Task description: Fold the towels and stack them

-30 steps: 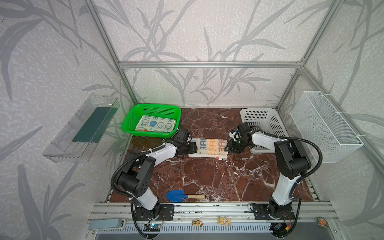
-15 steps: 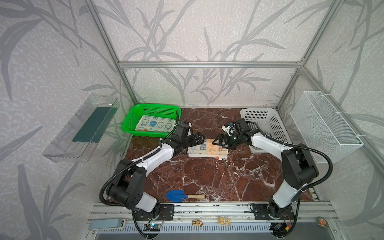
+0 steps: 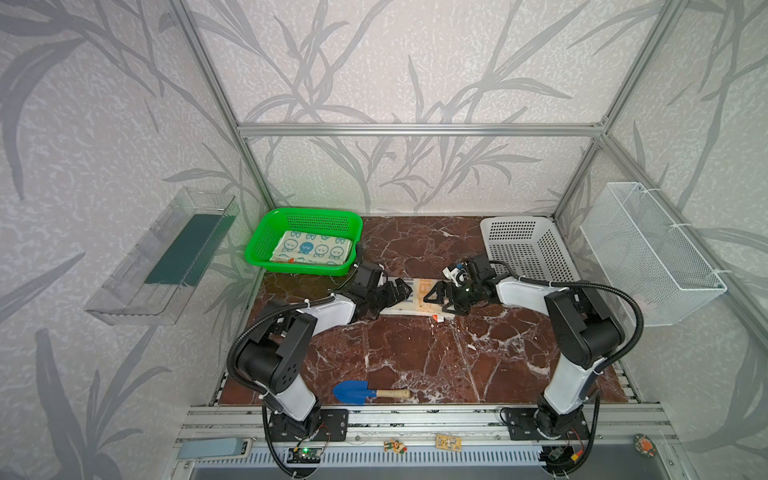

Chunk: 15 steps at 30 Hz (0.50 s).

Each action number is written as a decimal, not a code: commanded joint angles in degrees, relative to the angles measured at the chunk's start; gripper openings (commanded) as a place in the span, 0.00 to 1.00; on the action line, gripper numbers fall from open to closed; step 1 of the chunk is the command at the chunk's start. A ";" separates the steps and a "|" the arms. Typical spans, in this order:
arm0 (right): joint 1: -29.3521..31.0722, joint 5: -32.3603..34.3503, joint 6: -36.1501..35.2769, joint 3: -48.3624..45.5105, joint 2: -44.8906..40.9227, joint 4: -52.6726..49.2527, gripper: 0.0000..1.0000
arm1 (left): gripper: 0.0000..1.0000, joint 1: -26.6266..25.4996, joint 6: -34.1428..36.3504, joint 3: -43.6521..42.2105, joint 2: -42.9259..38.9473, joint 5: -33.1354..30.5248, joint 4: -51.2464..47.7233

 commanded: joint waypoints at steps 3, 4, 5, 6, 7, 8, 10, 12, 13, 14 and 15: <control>-0.78 -0.77 -0.52 -2.59 2.16 2.29 0.99 | 0.99 0.20 0.91 -2.94 0.26 -1.04 0.90; -1.03 -0.72 -0.61 -2.59 2.17 2.21 0.99 | 0.99 0.46 1.87 -2.82 0.35 -1.34 -0.07; -1.28 -0.87 -0.75 -2.52 2.08 2.05 0.99 | 0.99 0.72 2.90 -2.47 0.49 -1.61 -1.12; -1.47 -1.18 -0.71 -2.22 1.84 1.92 0.99 | 0.99 1.00 3.82 -1.98 0.68 -1.91 -2.21; -1.63 -1.57 -0.87 -1.57 1.46 1.44 0.99 | 0.99 1.43 4.96 -1.05 0.72 -2.04 -3.65; -1.73 -1.67 -1.41 -0.66 0.78 0.41 0.99 | 0.99 1.66 6.13 0.15 0.58 -2.09 -5.23; -1.83 -0.81 -2.93 1.26 -1.13 -2.65 0.99 | 0.99 1.75 8.32 2.70 -0.36 -2.04 -8.07; -1.94 0.40 -4.62 2.96 -3.28 -5.80 0.99 | 0.99 1.77 10.49 5.29 -2.07 -2.14 -11.08; -1.99 1.08 -5.43 3.68 -4.38 -7.44 0.99 | 0.99 1.75 11.44 6.46 -3.20 -2.26 -12.68; -2.08 1.71 -6.14 4.18 -5.33 -8.93 0.99 | 0.99 1.75 12.32 7.48 -4.21 -2.35 -14.07; -2.17 2.48 -6.88 4.40 -6.03 -10.15 0.99 | 0.99 1.74 12.92 8.17 -5.25 -2.52 -15.39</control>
